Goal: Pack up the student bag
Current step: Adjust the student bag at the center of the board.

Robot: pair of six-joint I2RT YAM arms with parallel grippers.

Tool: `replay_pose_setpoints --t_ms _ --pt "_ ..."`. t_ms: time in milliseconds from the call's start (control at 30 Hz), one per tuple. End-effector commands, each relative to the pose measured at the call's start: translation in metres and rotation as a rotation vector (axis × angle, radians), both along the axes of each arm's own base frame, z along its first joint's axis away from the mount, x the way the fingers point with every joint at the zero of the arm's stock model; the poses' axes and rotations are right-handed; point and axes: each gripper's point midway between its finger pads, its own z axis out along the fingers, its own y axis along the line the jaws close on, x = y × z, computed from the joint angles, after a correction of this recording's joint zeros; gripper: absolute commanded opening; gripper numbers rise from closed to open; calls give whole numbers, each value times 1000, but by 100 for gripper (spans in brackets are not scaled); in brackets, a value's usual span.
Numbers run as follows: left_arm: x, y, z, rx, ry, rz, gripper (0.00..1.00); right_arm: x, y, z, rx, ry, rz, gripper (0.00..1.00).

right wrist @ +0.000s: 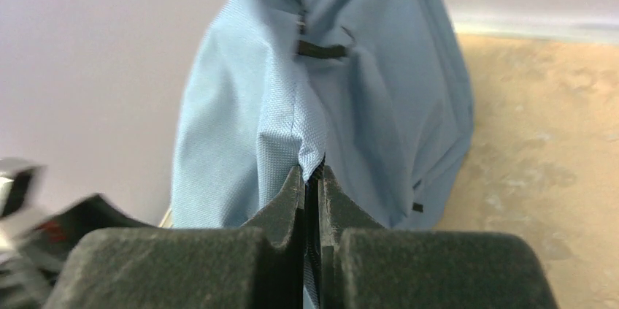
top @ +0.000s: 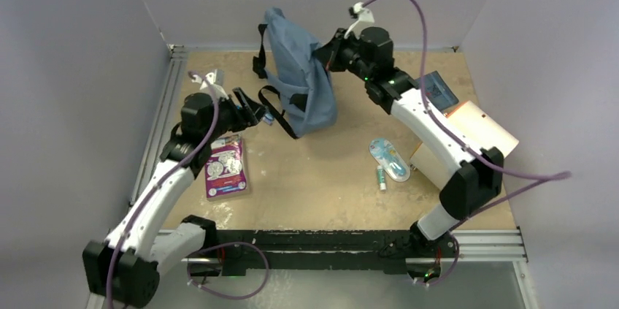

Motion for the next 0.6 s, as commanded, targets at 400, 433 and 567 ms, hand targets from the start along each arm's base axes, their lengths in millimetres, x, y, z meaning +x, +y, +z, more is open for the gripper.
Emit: replay_pose_setpoints --t_ms 400,433,567 --pt "123 -157 -77 -57 143 -284 56 -25 -27 82 0 -255 31 0" --pt "124 -166 -80 -66 146 -297 56 -27 -27 82 -3 -255 38 0" --pt "118 -176 -93 -74 165 -316 57 -30 -27 71 -33 -245 56 0"
